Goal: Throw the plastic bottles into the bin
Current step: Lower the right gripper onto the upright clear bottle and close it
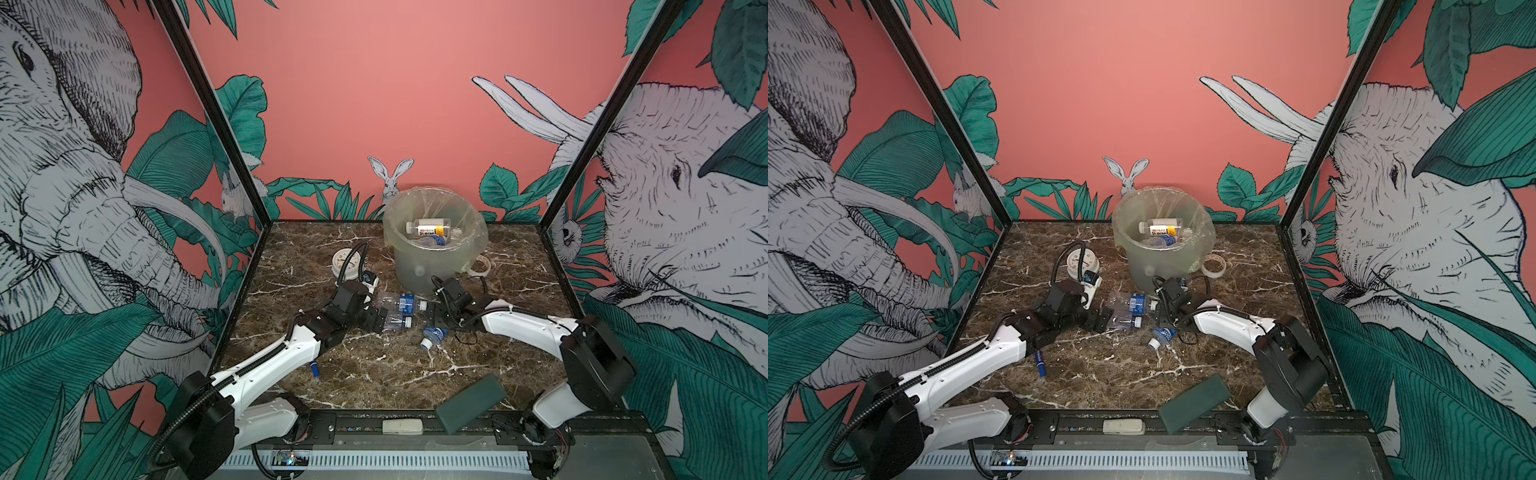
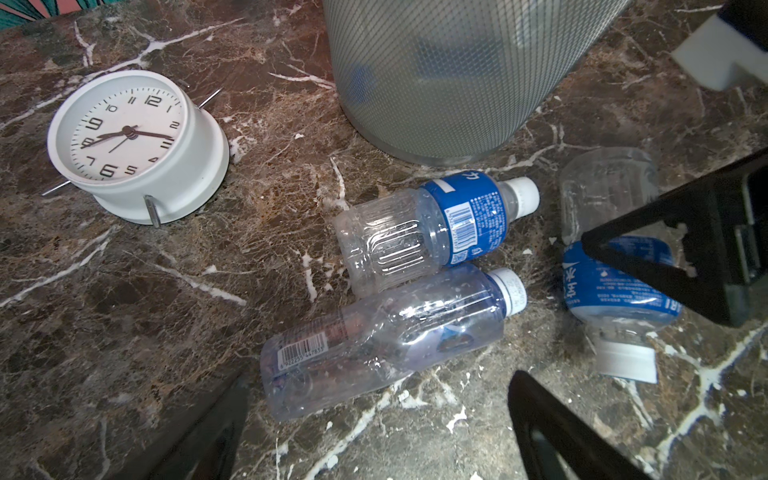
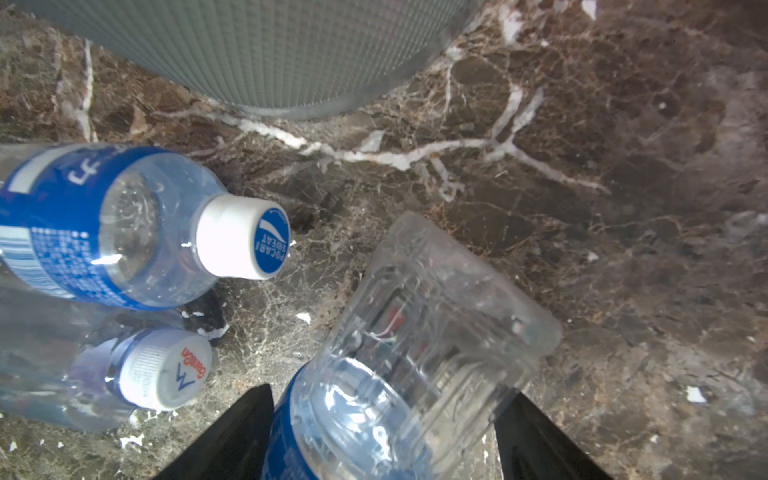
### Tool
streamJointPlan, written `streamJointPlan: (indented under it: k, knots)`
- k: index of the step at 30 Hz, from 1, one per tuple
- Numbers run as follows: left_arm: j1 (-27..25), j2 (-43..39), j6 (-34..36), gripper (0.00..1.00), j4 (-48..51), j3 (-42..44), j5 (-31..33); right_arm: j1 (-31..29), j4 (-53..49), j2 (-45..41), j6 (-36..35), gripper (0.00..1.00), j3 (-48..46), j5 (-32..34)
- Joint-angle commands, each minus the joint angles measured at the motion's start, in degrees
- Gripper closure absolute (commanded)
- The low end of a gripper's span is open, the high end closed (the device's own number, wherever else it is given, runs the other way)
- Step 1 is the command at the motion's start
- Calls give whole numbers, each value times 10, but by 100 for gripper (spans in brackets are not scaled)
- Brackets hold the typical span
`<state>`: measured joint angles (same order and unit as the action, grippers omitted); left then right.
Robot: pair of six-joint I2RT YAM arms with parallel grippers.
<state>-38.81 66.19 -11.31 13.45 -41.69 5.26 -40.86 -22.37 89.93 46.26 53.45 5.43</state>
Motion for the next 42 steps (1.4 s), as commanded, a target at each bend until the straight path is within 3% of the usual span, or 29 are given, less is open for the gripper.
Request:
streamJointPlan:
  k: [1,14,23,25,30,42]
  knots:
    - [3,-6,2,2,1,3,-3,1,-16,-2,-11,15,-9,9]
    - [2,-1,-1,2,1,0,-7,3,-13,10,-24,16,-35,12]
    - [3,5,-7,2,-4,5,-11,2,2,11,-49,35,-49,14]
    - [3,5,-8,2,-5,6,-11,2,7,5,-58,45,-55,12]
    - [3,14,-10,2,-12,12,-16,-7,51,-58,-75,56,-106,17]
    - [3,58,-19,2,-38,6,-38,-60,67,-280,-170,60,-201,110]
